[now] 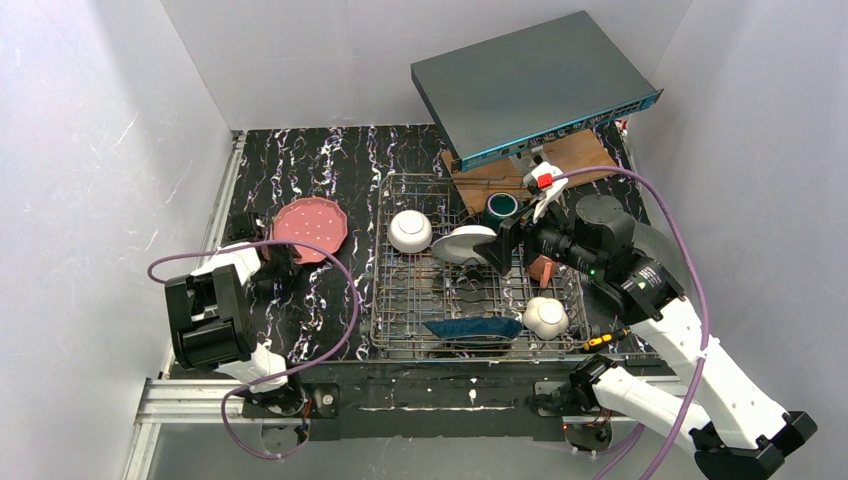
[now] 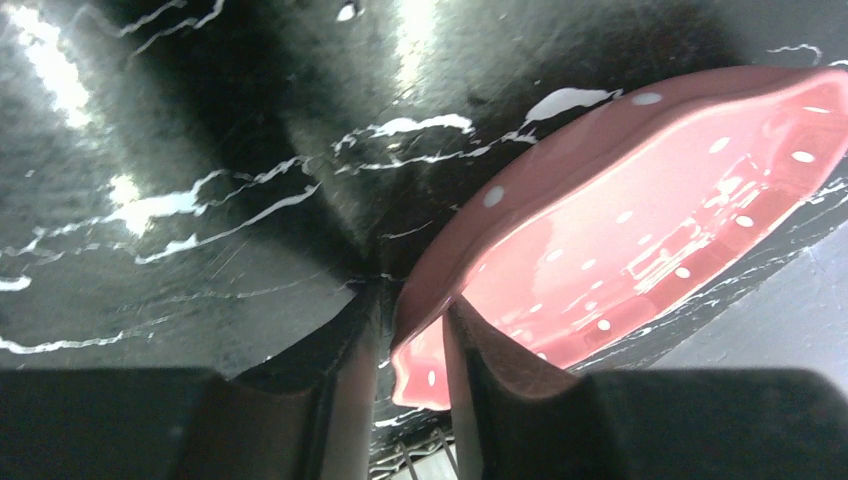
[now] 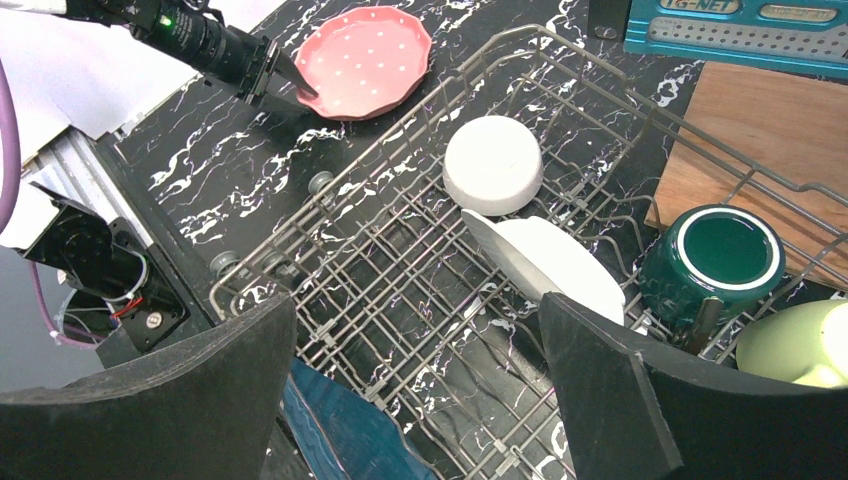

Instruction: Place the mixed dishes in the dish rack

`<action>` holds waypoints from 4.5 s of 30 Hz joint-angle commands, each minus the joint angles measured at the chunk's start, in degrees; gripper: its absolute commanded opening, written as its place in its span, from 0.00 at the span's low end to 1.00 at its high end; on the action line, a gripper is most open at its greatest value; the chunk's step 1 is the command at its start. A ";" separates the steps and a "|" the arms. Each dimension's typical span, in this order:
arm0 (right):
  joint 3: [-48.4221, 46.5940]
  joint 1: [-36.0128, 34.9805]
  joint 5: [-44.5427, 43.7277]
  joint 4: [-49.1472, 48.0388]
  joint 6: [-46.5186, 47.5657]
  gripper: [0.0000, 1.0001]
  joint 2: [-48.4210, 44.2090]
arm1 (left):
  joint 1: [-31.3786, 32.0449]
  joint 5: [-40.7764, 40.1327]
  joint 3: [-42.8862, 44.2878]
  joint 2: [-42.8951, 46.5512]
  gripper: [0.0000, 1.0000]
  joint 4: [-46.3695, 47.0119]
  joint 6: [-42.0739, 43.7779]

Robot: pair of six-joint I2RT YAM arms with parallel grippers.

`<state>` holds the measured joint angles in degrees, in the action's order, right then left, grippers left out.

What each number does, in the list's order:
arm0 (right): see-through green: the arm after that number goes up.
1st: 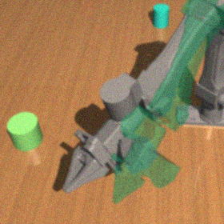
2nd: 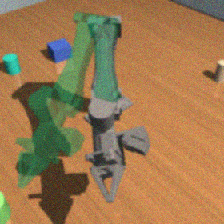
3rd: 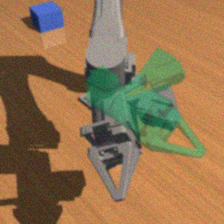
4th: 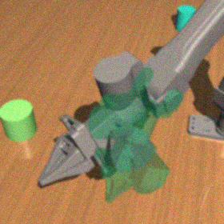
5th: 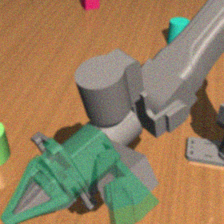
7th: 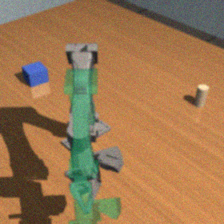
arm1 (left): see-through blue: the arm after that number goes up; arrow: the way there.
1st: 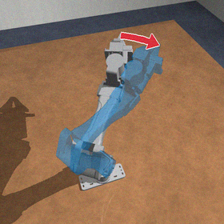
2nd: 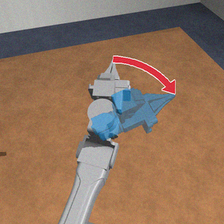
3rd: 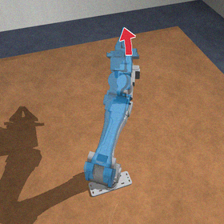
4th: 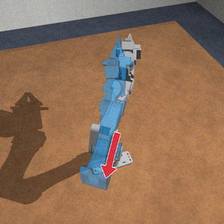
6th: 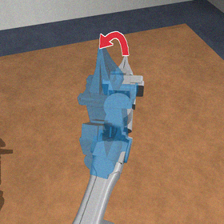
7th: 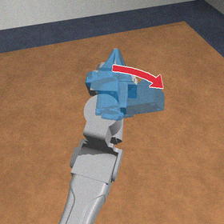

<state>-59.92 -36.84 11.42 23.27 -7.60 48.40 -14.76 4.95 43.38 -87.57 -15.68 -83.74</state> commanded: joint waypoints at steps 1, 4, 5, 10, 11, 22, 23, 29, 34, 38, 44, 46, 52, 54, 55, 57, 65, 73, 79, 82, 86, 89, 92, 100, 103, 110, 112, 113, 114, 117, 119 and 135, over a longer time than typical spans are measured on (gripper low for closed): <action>-1.36 -0.16 -0.43 -1.12 -0.42 0.98 -0.99 | -0.23 -5.03 -3.92 -1.72 0.23 3.74 2.14; -1.41 -0.14 -0.37 -0.83 -0.52 0.98 -0.90 | -0.24 -3.76 -5.15 -1.39 0.06 7.81 4.05; -1.52 -0.16 -0.31 -0.65 -0.64 0.98 -0.87 | -0.21 -3.76 -5.18 -0.78 0.01 8.23 5.05; -1.14 -0.16 -0.02 -0.93 -1.39 0.98 -1.27 | -0.97 -4.15 -5.29 6.58 0.00 5.27 5.64; -0.96 -0.12 -0.02 -1.20 -1.58 0.98 -1.29 | -1.12 -4.10 -4.73 8.42 0.00 3.20 4.91; -1.74 -0.13 2.51 -2.38 -3.86 0.98 1.99 | -5.36 5.33 -1.26 25.62 0.00 -4.00 6.62; -1.84 -0.16 2.93 -2.57 -4.35 0.98 2.54 | -5.47 5.57 -1.20 27.76 0.00 -4.05 7.10; -3.35 -0.16 6.00 -2.88 -7.54 0.98 5.37 | -5.49 8.72 5.23 33.74 0.00 -8.29 14.70; -5.47 -0.25 8.88 -3.02 -11.89 0.98 8.19 | -4.14 15.35 12.74 35.01 0.00 -8.74 21.64; -5.46 -0.28 9.53 -5.90 -17.08 0.98 9.30 | -1.08 22.98 17.68 34.53 0.00 -4.88 27.14; -7.26 -0.40 13.52 -10.91 -22.85 0.98 13.24 | 3.14 34.71 20.90 34.38 0.00 -4.33 35.20; -9.37 -0.85 14.21 -12.19 -25.83 0.98 15.40 | 5.39 36.48 19.64 35.43 0.00 -2.87 35.42; -15.14 -4.64 9.70 -16.46 -32.32 0.98 21.12 | 11.66 38.86 16.40 38.09 0.00 -0.16 34.36; -15.99 -5.11 9.06 -17.25 -33.55 0.98 22.41 | 13.73 38.42 15.62 38.84 0.00 -0.13 34.24; -16.26 -5.35 8.52 -17.58 -33.86 0.98 22.90 | 15.69 38.05 15.24 39.20 0.00 -0.14 34.38; -16.85 -5.58 8.05 -17.55 -34.35 0.98 23.79 | 18.06 37.25 14.27 39.94 0.00 -0.37 35.03; -15.84 -6.05 7.97 -17.02 -29.74 0.61 23.41 | 24.45 32.31 13.94 40.19 0.00 -8.12 43.76; -10.38 -6.19 13.51 -17.92 -22.35 0.01 20.92 | 32.16 27.45 15.71 37.36 0.00 -11.78 50.31; -9.24 -6.20 11.48 -13.42 -16.51 0.01 18.49 | 33.23 27.28 19.27 33.29 0.16 -16.33 50.52; -6.89 -6.14 6.52 -14.17 -14.56 0.01 14.81 | 33.25 27.17 18.71 33.68 0.49 -16.80 48.87; -6.25 -3.62 11.40 -16.96 -11.96 0.01 10.38 | 33.27 24.40 16.88 38.21 0.77 -15.16 44.89; -11.03 -0.85 8.58 -14.95 -7.37 0.01 10.99 | 33.30 18.33 21.71 38.06 0.87 -21.11 48.91; -14.39 2.07 8.83 -12.43 3.35 0.01 12.10 | 33.27 11.79 27.63 34.96 0.89 -30.21 55.36; -9.49 4.34 18.58 -9.78 33.18 0.01 9.53 | 33.27 2.38 32.92 35.88 0.90 -39.32 51.33; -11.45 4.41 19.68 -5.13 36.19 0.01 10.46 | 33.27 4.36 41.77 30.76 0.90 -45.75 51.64; -10.10 4.41 16.95 -1.76 43.94 0.01 9.45 | 33.30 7.75 63.36 16.10 0.89 -63.24 55.50; -9.38 4.37 16.48 -0.46 46.26 0.01 9.49 | 33.24 8.36 65.33 14.78 0.89 -65.11 55.61; -9.24 4.39 16.35 0.02 46.75 0.01 9.57 | 33.26 8.83 66.14 14.18 0.89 -65.31 55.55; -9.06 4.41 15.97 0.17 46.99 0.01 9.67 | 33.25 9.31 66.77 13.31 0.89 -65.44 55.53; -8.40 4.41 15.63 0.67 48.12 0.01 9.72 | 33.16 11.28 68.80 9.73 0.88 -65.83 56.12; -8.46 4.39 15.96 1.85 48.52 0.01 10.20 | 33.14 12.40 70.78 6.84 0.87 -66.77 57.01; -4.64 4.32 13.77 -1.88 50.66 0.01 16.00 | 31.80 17.43 79.49 -3.28 0.98 -65.04 63.88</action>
<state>-62.76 -32.64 24.82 31.16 41.32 65.04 18.02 20.36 120.51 -90.78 -79.79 -22.52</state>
